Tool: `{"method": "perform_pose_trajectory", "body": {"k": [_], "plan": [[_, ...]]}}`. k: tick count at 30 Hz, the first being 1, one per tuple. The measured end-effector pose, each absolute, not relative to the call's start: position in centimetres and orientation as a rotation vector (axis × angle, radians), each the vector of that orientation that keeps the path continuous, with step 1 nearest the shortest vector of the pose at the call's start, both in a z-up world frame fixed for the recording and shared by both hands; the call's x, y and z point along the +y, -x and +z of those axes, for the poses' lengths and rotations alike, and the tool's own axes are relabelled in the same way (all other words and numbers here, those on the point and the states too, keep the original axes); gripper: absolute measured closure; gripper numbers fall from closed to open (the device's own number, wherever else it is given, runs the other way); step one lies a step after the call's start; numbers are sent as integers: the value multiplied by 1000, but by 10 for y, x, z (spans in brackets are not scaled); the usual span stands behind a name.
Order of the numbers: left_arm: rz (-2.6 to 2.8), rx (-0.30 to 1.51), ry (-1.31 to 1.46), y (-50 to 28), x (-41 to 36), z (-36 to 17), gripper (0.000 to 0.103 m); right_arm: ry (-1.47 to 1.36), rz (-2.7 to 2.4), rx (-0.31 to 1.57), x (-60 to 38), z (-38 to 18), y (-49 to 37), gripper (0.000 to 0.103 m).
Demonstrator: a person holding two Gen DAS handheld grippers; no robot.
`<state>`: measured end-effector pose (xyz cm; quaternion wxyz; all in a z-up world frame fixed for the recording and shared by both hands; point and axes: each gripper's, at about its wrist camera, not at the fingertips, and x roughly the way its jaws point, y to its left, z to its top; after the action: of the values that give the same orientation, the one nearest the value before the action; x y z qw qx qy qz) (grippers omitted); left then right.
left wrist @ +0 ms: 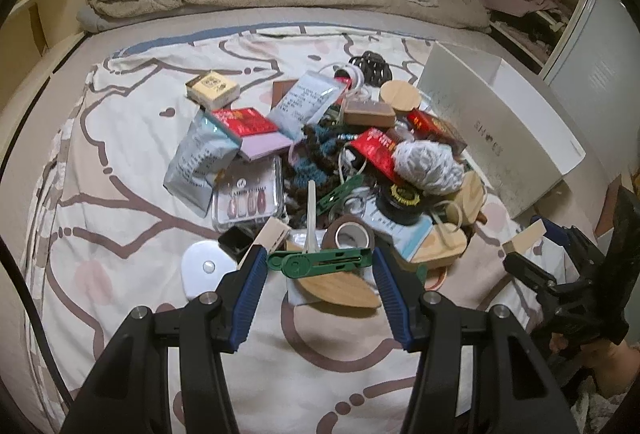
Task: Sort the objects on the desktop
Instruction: 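Lift the wooden stick with the right tool while the left tool grasps a green clothespin, then carry the wooden stick into the white box and release it with the right tool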
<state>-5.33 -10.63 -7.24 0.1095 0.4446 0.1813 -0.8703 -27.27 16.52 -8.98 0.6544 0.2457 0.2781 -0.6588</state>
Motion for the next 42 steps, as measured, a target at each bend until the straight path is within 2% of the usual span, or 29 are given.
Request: {"method": "perform_pose_trajectory", "body": {"k": [12,27,34,42], "plan": [[-2583,565,-1218,60,-105,-48,49,-460,-1536,590,175,-48,298,2],[-2683,580,-1026,79,-95,9,49,-366,-1685,599,159,21,368,2],[-2718,581,-989,92,-84,25,49,-374,-1710,650,128,44,395,2],[-2752,586,-965,109,-69,38,49,-457,-1692,815,62,54,429,2]]}}
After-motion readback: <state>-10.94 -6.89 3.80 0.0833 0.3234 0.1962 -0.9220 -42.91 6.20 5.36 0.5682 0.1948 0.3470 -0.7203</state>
